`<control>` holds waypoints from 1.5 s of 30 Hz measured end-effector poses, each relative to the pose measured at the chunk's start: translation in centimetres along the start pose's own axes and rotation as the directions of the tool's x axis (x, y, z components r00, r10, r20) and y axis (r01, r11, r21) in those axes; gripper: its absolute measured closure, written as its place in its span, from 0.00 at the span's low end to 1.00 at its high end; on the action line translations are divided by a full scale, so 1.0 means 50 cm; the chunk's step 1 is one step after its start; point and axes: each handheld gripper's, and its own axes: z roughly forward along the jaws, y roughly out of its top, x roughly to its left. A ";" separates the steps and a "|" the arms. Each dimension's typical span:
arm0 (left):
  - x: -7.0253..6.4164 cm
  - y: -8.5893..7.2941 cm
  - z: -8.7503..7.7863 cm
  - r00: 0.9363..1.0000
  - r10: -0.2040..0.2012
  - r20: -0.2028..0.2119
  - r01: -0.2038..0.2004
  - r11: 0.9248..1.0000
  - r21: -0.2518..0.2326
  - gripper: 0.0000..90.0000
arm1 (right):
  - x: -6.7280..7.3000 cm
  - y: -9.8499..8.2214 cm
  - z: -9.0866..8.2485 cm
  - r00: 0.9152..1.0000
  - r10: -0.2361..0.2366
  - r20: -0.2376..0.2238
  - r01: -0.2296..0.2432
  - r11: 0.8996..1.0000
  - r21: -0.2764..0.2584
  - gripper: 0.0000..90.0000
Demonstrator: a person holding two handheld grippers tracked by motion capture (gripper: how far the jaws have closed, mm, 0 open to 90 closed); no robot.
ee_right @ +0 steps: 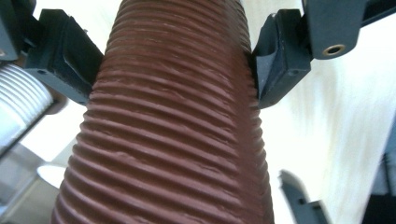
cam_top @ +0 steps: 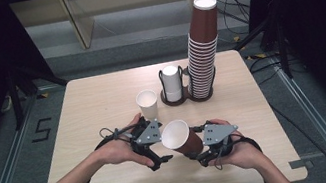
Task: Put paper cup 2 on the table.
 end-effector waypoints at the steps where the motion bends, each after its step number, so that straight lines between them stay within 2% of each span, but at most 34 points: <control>1: 0.000 -0.002 -0.001 1.000 -0.018 -0.006 0.018 1.000 -0.014 0.00 | 0.000 -0.003 -0.001 1.000 0.011 0.012 -0.011 1.000 -0.009 0.24; 2: -0.003 -0.006 0.001 0.998 -0.055 -0.016 0.054 0.997 -0.058 0.00 | 0.002 -0.005 -0.002 0.999 0.037 0.024 -0.037 0.999 -0.016 0.24; 3: -0.005 -0.009 -0.001 0.995 -0.092 -0.026 0.089 0.992 -0.088 0.00 | 0.002 -0.008 -0.001 0.998 0.037 0.045 -0.036 0.999 -0.027 0.24; 4: -0.007 -0.013 -0.001 0.991 -0.128 -0.036 0.122 0.985 -0.122 0.00 | -0.001 -0.010 0.000 0.997 0.029 0.073 -0.026 0.999 -0.047 0.24; 5: -0.009 -0.016 0.000 0.986 -0.160 -0.042 0.151 0.976 -0.157 0.00 | 0.001 -0.014 -0.001 0.995 0.054 0.080 -0.051 0.998 -0.049 0.24; 6: -0.013 -0.019 0.000 0.980 -0.189 -0.063 0.175 0.967 -0.186 0.00 | 0.002 -0.017 0.000 0.991 0.085 0.101 -0.079 0.995 -0.064 0.24; 7: -0.016 -0.022 0.001 0.974 -0.216 -0.074 0.196 0.957 -0.216 0.00 | -0.001 -0.019 0.001 0.989 0.076 0.130 -0.067 0.995 -0.073 0.24; 10: -0.025 -0.025 0.004 0.953 -0.283 -0.107 0.245 0.929 -0.277 0.00 | 0.000 -0.021 0.004 0.977 0.127 0.171 -0.110 0.989 -0.103 0.24; 11: -0.027 -0.024 0.005 0.946 -0.306 -0.110 0.264 0.919 -0.293 0.00 | -0.001 -0.021 0.006 0.976 0.129 0.175 -0.111 0.988 -0.109 0.24; 12: -0.029 -0.024 0.007 0.940 -0.324 -0.108 0.276 0.907 -0.318 0.00 | 0.000 -0.021 0.008 0.972 0.132 0.196 -0.111 0.987 -0.115 0.24; 14: -0.032 -0.022 0.008 0.931 -0.347 -0.117 0.290 0.895 -0.340 0.00 | 0.003 -0.020 0.014 0.964 0.162 0.209 -0.136 0.982 -0.130 0.24; 16: -0.035 -0.019 0.009 0.927 -0.356 -0.118 0.294 0.886 -0.359 0.00 | 0.005 -0.020 0.020 0.957 0.181 0.228 -0.149 0.978 -0.148 0.24; 17: -0.036 -0.018 0.012 0.929 -0.352 -0.116 0.288 0.882 -0.372 0.00 | 0.006 -0.020 0.020 0.957 0.187 0.221 -0.158 0.977 -0.142 0.24; 18: -0.036 -0.017 0.012 0.930 -0.348 -0.118 0.284 0.884 -0.372 0.00 | 0.006 -0.021 0.021 0.957 0.187 0.223 -0.158 0.977 -0.141 0.24; 19: -0.038 -0.016 0.011 0.927 -0.354 -0.124 0.288 0.884 -0.369 0.00 | 0.007 -0.022 0.023 0.953 0.196 0.232 -0.166 0.975 -0.146 0.24; 21: -0.039 -0.013 0.016 0.925 -0.360 -0.122 0.289 0.875 -0.387 0.00 | 0.008 -0.024 0.023 0.946 0.222 0.235 -0.189 0.970 -0.154 0.24; 22: -0.039 -0.011 0.016 0.924 -0.361 -0.127 0.291 0.878 -0.381 0.00 | 0.007 -0.024 0.021 0.944 0.225 0.239 -0.194 0.970 -0.146 0.24; 24: -0.039 -0.006 0.021 0.922 -0.366 -0.126 0.292 0.872 -0.394 0.00 | 0.008 -0.025 0.025 0.940 0.237 0.245 -0.201 0.966 -0.163 0.24; 25: -0.039 -0.004 0.023 0.922 -0.367 -0.125 0.293 0.871 -0.395 0.00 | 0.010 -0.025 0.026 0.940 0.244 0.240 -0.210 0.965 -0.160 0.24; 26: -0.038 -0.002 0.026 0.921 -0.368 -0.126 0.293 0.870 -0.395 0.00 | 0.008 -0.025 0.028 0.943 0.225 0.243 -0.189 0.968 -0.164 0.24; 28: -0.037 0.001 0.032 0.921 -0.369 -0.128 0.293 0.870 -0.396 0.00 | 0.014 -0.024 0.030 0.939 0.247 0.238 -0.211 0.964 -0.164 0.24; 30: -0.037 0.004 0.037 0.921 -0.368 -0.131 0.291 0.870 -0.398 0.00 | 0.012 -0.024 0.030 0.944 0.234 0.231 -0.200 0.966 -0.162 0.24; 31: -0.037 0.005 0.039 0.921 -0.367 -0.132 0.288 0.868 -0.404 0.00 | 0.013 -0.023 0.031 0.942 0.238 0.237 -0.202 0.965 -0.168 0.24; 32: -0.036 0.007 0.040 0.922 -0.362 -0.137 0.284 0.872 -0.398 0.00 | 0.014 -0.023 0.031 0.940 0.250 0.232 -0.215 0.962 -0.167 0.24; 33: -0.035 0.008 0.041 0.921 -0.363 -0.138 0.285 0.873 -0.396 0.00 | 0.015 -0.023 0.030 0.939 0.260 0.226 -0.227 0.960 -0.163 0.24; 37: -0.032 0.010 0.048 0.916 -0.374 -0.147 0.291 0.869 -0.401 0.00 | 0.010 -0.025 0.031 0.940 0.254 0.226 -0.218 0.960 -0.173 0.24; 38: -0.031 0.010 0.048 0.915 -0.375 -0.151 0.291 0.871 -0.396 0.00 | 0.007 -0.024 0.029 0.945 0.228 0.235 -0.192 0.967 -0.167 0.24; 39: -0.031 0.009 0.048 0.912 -0.379 -0.155 0.294 0.870 -0.396 0.00 | 0.011 -0.022 0.028 0.936 0.270 0.228 -0.234 0.957 -0.172 0.24; 40: -0.030 0.008 0.049 0.912 -0.380 -0.157 0.294 0.870 -0.395 0.00 | 0.009 -0.022 0.029 0.933 0.271 0.236 -0.230 0.955 -0.187 0.24; 41: -0.030 0.008 0.049 0.909 -0.384 -0.159 0.299 0.869 -0.394 0.00 | 0.006 -0.022 0.026 0.937 0.256 0.237 -0.217 0.960 -0.180 0.24; 42: -0.029 0.007 0.050 0.908 -0.387 -0.161 0.301 0.869 -0.393 0.00 | 0.009 -0.021 0.028 0.932 0.274 0.237 -0.231 0.954 -0.193 0.24; 43: -0.028 0.006 0.050 0.907 -0.391 -0.157 0.306 0.868 -0.392 0.00 | 0.007 -0.021 0.027 0.935 0.261 0.241 -0.218 0.957 -0.192 0.24; 44: -0.026 0.005 0.051 0.906 -0.393 -0.158 0.310 0.869 -0.387 0.00 | 0.009 -0.021 0.028 0.934 0.269 0.236 -0.227 0.955 -0.192 0.24; 45: -0.024 0.004 0.053 0.903 -0.400 -0.156 0.316 0.865 -0.389 0.00 | 0.009 -0.021 0.028 0.938 0.258 0.232 -0.218 0.958 -0.187 0.24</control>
